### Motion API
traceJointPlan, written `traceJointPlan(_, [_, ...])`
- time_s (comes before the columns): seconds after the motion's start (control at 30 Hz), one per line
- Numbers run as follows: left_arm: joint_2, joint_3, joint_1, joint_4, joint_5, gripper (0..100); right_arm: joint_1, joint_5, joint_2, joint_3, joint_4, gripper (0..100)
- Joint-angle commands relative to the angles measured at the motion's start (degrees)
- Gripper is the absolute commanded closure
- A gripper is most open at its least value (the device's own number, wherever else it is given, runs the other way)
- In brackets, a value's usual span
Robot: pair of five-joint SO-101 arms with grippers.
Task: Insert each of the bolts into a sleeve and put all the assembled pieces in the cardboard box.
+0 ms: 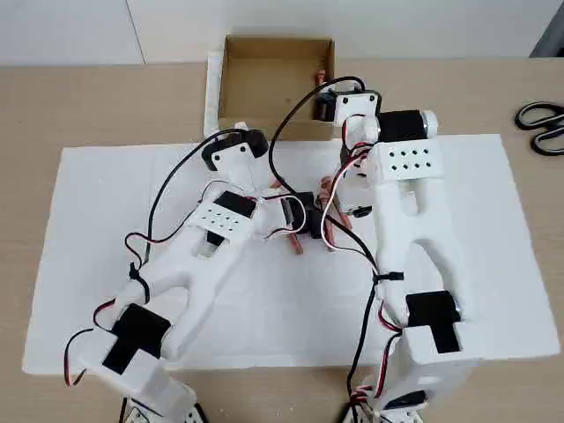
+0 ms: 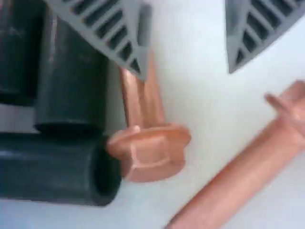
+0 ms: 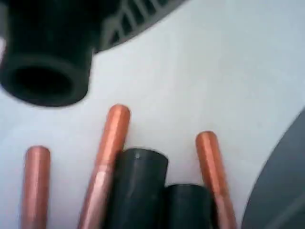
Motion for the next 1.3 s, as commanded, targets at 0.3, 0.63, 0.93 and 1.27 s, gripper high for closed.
traceJointPlan(0.3, [-1.05, -4.18, 0.35, -1.41, 0.26, 90, 0.57, 0.62, -3.47, 0.09, -0.66, 99.3])
traceJointPlan(0.63, [-0.35, -4.26, 0.44, -1.67, 0.26, 90, 0.57, 0.62, -3.47, 2.64, -2.68, 99.3])
traceJointPlan(0.93, [-0.26, -4.26, 0.44, -1.67, 0.26, 90, 0.48, 0.62, -3.47, 2.64, -2.95, 99.3])
traceJointPlan(1.27, [5.45, -4.53, 0.53, -4.92, 2.64, 90, 0.48, 0.53, -3.56, 2.64, -2.95, 99.3])
